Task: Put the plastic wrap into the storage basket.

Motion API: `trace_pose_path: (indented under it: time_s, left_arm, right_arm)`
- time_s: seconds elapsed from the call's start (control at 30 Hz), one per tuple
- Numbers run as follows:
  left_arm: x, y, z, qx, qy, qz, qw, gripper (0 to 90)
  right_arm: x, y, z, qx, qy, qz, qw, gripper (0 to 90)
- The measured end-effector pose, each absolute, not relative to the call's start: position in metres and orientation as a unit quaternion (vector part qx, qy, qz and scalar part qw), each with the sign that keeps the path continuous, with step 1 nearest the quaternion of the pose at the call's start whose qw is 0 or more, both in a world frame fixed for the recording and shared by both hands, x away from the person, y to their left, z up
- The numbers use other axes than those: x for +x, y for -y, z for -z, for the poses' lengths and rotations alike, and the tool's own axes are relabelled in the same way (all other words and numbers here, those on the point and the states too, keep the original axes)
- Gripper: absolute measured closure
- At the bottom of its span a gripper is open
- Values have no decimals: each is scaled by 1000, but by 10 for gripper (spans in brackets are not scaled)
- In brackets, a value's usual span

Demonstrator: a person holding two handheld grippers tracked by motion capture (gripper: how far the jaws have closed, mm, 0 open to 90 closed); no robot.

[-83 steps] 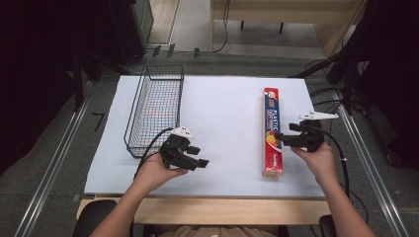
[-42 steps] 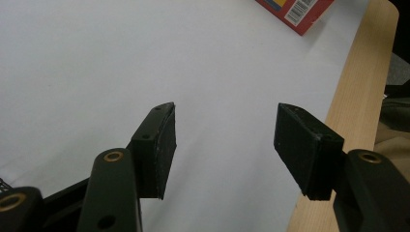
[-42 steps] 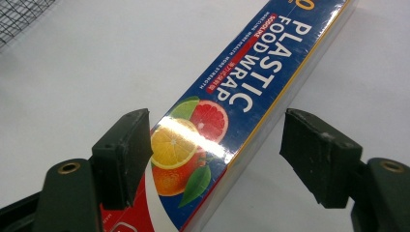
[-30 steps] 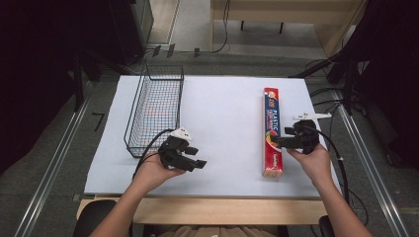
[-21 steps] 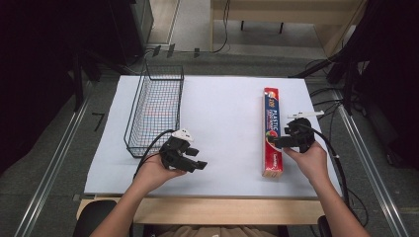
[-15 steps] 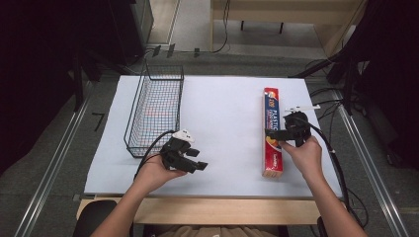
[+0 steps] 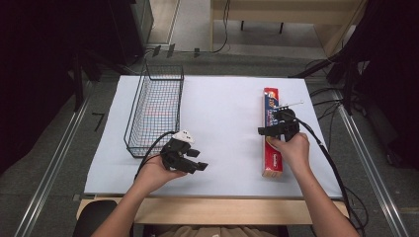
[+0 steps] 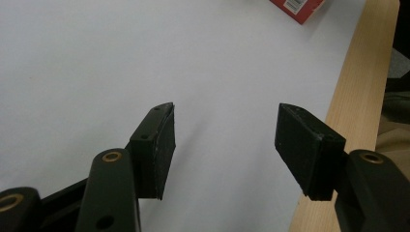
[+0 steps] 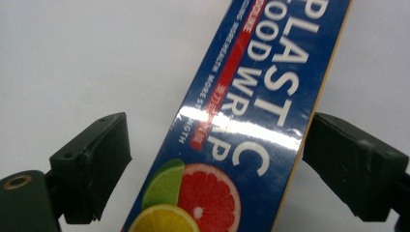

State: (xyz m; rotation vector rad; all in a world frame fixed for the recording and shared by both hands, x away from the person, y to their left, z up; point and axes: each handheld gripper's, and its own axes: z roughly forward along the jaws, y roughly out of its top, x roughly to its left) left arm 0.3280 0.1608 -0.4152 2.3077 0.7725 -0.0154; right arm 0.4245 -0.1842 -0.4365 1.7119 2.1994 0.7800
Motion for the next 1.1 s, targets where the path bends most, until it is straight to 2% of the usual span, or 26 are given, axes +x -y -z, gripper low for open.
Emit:
trace_pose_path:
  time_s: [0.3, 0.77, 0.9, 1.1]
  left_arm:
    - [328, -159, 417, 894, -293, 7, 339, 402]
    - [329, -157, 419, 897, -292, 8, 332, 399]
    - [328, -156, 420, 898, -291, 9, 329, 399]
    - [328, -156, 420, 899, -290, 9, 329, 399]
  right_arm:
    - [425, 182, 451, 585, -767, -236, 117, 136]
    - [434, 184, 458, 604, -763, -219, 77, 171]
    - [437, 183, 456, 604, -767, -203, 76, 193]
    - [438, 183, 447, 603, -773, -181, 77, 285]
